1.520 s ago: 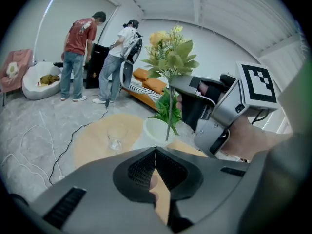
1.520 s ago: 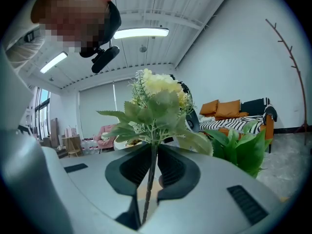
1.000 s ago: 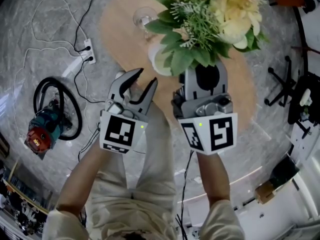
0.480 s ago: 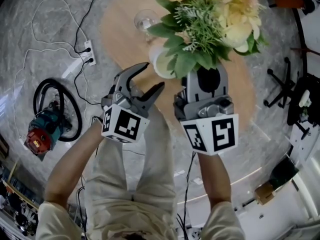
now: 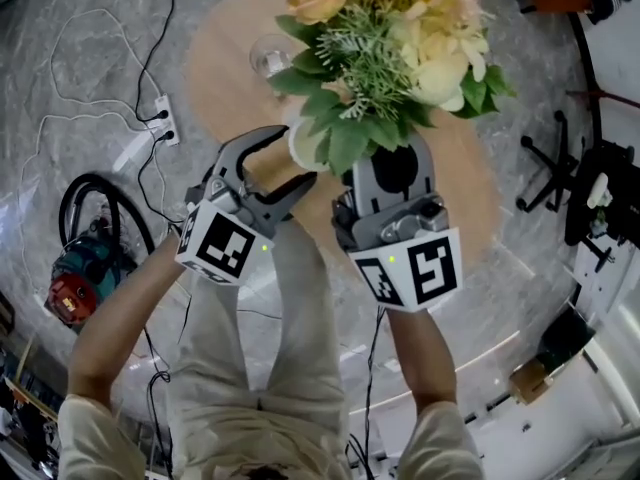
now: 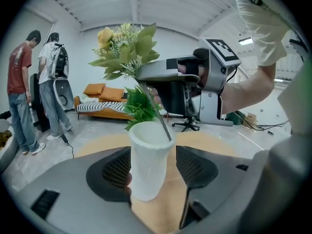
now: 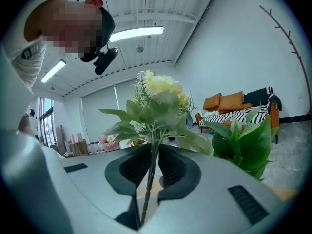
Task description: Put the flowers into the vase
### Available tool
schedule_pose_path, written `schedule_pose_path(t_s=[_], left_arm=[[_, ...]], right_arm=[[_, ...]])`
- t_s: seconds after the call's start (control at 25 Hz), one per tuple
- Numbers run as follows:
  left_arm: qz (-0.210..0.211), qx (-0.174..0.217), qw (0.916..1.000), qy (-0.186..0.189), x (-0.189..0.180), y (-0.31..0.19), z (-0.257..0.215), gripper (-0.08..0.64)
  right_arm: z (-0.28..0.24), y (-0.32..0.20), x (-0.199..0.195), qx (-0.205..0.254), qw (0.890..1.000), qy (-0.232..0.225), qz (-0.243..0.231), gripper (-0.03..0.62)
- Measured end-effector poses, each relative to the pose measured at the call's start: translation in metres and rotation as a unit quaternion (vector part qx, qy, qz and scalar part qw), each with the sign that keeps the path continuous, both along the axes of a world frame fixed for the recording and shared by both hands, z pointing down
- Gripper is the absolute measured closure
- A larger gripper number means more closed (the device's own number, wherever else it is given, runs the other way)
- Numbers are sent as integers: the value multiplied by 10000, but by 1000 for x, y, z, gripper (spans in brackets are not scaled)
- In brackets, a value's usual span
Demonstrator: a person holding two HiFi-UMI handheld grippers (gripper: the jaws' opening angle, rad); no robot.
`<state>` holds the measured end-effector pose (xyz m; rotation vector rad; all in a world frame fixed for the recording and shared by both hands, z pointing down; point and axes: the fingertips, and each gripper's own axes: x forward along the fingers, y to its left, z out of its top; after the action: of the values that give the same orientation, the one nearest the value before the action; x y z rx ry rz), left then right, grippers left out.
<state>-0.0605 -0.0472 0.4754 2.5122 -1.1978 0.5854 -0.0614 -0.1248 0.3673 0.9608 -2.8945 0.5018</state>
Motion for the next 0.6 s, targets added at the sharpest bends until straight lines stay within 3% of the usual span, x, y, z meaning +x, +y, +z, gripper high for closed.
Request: schedule_pose_path(t_s=[0.28, 0.6], left_arm=[[190, 112, 9998, -19, 11, -15, 6, 242], [475, 156, 9987, -138, 19, -21, 10, 241]], right_arm=[[4, 0, 1, -55, 10000, 22, 55, 549], [7, 0, 1, -79, 9999, 17, 108, 549]])
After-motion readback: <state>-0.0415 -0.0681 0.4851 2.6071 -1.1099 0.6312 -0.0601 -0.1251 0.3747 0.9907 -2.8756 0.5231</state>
